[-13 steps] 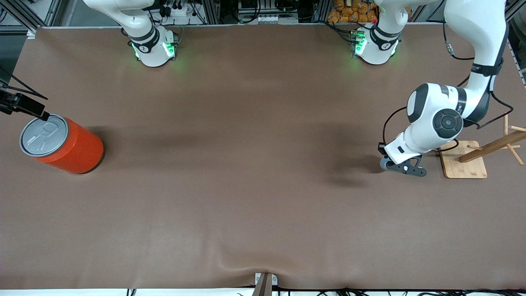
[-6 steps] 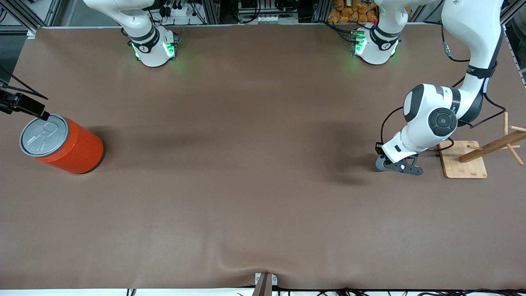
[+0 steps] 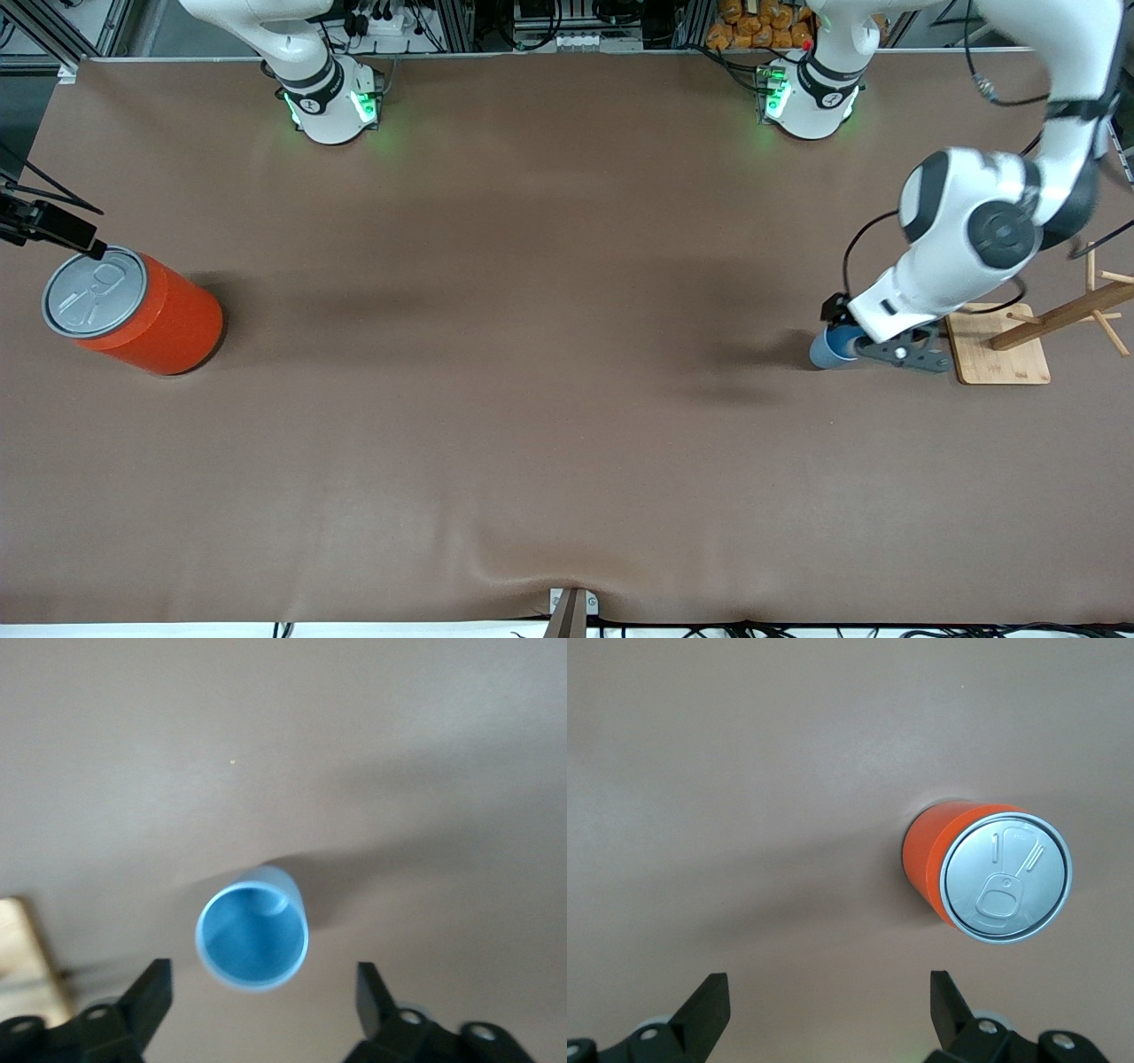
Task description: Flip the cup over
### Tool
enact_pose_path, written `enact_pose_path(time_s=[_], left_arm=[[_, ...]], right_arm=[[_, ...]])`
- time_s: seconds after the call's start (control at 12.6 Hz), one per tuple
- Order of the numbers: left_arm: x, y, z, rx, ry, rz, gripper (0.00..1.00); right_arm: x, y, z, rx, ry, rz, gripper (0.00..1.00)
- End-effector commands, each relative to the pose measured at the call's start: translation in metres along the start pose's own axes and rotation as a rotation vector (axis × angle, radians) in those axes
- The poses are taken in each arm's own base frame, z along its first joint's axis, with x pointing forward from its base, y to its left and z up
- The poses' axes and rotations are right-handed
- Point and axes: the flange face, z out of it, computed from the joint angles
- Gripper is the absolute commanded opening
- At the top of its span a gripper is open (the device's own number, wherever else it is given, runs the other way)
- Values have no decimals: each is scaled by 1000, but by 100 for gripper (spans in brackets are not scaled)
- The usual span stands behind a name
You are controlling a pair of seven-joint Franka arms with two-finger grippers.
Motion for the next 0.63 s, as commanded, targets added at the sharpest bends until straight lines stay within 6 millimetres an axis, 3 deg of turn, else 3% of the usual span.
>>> enact_pose_path(time_s=[0.0,0.24,0.55], left_arm=[[-4,8,-82,-3,-32,6,100],[-25,16,-160,-12,18,-5,100],[-34,29,-235,-3,84,12,100]], right_arm=[[-1,1,0,1,-6,14,100],[-1,1,2,10,-12,14,100],[-1,2,2,28,-14,19,100]])
